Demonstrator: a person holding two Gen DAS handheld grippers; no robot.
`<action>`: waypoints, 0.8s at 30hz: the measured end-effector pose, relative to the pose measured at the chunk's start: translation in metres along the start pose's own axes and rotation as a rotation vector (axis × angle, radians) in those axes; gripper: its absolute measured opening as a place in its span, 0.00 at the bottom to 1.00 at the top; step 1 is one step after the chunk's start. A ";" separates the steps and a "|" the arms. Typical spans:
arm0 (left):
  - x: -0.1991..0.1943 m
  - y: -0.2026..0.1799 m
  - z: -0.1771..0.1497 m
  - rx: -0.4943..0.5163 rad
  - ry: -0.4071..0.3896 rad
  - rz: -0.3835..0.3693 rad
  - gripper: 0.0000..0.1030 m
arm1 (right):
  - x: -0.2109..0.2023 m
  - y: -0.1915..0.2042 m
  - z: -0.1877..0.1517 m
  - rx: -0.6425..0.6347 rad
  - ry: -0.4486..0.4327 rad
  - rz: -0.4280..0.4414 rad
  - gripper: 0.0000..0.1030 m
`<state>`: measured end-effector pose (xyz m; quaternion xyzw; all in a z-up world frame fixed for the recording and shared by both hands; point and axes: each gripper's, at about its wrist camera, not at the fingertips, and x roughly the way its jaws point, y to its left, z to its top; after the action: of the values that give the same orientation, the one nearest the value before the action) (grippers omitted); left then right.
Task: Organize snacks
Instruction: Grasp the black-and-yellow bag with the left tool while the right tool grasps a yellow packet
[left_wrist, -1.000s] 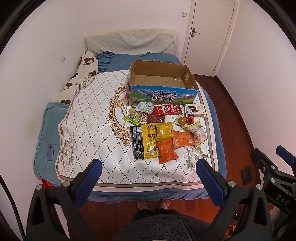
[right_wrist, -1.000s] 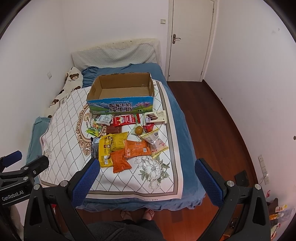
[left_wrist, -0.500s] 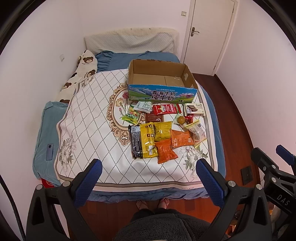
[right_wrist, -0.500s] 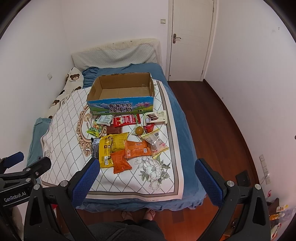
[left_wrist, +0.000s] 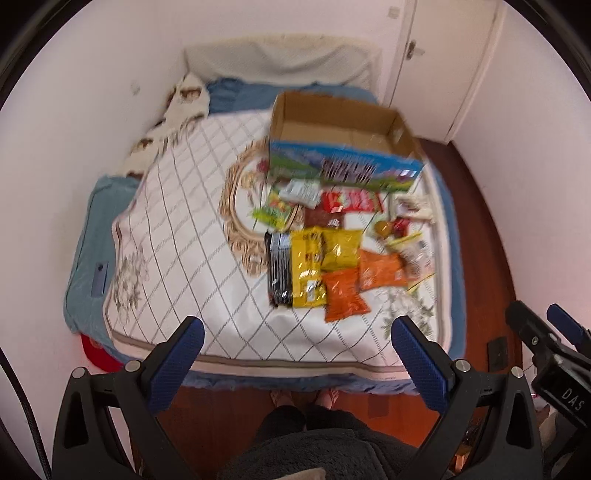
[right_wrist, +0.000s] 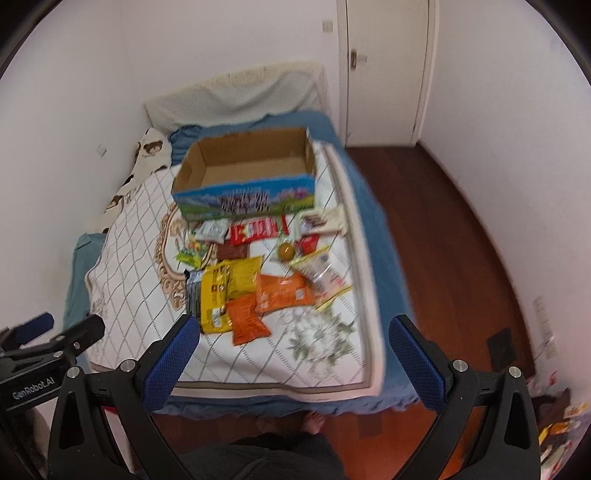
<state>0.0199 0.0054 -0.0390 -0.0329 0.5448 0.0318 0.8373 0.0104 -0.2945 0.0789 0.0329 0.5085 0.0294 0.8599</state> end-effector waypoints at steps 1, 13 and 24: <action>0.011 0.001 0.001 -0.003 0.020 0.014 1.00 | 0.017 -0.002 0.001 0.010 0.032 0.011 1.00; 0.156 0.028 0.022 -0.101 0.273 0.120 1.00 | 0.207 -0.001 0.007 0.046 0.330 0.153 1.00; 0.312 0.026 0.064 -0.046 0.501 -0.029 1.00 | 0.277 0.021 0.048 0.078 0.412 0.080 1.00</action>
<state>0.2017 0.0429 -0.2990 -0.0668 0.7338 0.0232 0.6757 0.1852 -0.2518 -0.1377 0.0798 0.6725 0.0499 0.7341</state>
